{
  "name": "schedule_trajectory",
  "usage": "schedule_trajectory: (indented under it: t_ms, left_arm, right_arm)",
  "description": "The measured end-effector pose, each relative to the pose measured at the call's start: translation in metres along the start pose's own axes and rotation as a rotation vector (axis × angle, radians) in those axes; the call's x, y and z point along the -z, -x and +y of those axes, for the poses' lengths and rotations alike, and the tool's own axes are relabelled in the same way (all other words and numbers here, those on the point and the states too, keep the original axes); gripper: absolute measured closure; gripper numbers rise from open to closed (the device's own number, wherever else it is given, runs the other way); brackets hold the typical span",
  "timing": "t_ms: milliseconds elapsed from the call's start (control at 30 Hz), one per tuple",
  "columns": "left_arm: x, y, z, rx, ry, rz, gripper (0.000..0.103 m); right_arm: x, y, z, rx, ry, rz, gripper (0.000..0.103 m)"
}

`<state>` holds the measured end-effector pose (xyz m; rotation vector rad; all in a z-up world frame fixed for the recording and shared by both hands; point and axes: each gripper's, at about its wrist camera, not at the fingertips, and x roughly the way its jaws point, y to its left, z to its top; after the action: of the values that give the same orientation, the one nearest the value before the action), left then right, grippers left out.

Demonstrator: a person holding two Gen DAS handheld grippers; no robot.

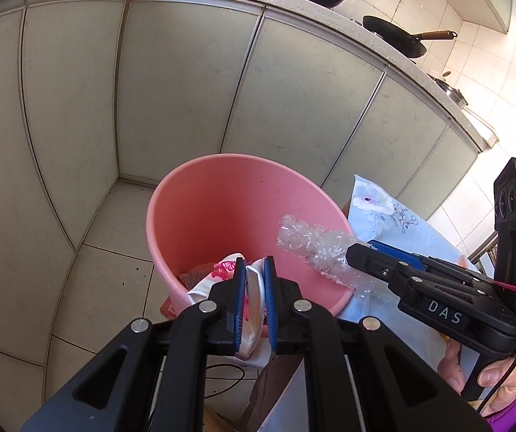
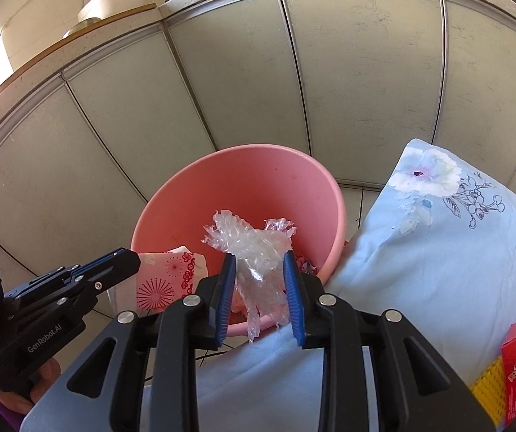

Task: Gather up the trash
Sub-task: 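Open both tools to drop the paper and plastic wrap into the bucket, then move both open tools back over the yellow foam net sleeves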

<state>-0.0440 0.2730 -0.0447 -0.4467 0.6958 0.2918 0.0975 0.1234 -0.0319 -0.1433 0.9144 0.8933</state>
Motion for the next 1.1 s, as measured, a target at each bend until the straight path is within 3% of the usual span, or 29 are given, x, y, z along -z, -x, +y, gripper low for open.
schedule_trajectory:
  t_ms: [100,167,333,733,1100]
  left_arm:
    - [-0.001,0.002,0.0,0.0,0.004,-0.001,0.091]
    - [0.0,0.004,0.001,0.0,0.008,0.001,0.083]
    - [-0.001,0.009,-0.001,0.002,0.01,-0.007,0.074]
    - [0.002,0.022,-0.021,0.03,-0.04,-0.016,0.074]
    - [0.011,0.026,-0.065,0.095,-0.13,0.007,0.074]
  right_arm:
    - [0.0,0.002,0.0,0.001,0.003,-0.009,0.069]
    - [0.0,0.004,0.0,-0.001,0.006,-0.018,0.064]
    - [0.0,0.011,0.0,-0.004,0.002,-0.033,0.063]
    - [0.026,0.055,-0.008,0.046,0.006,-0.085,0.063]
    - [0.066,0.117,-0.047,0.135,-0.077,-0.144,0.063]
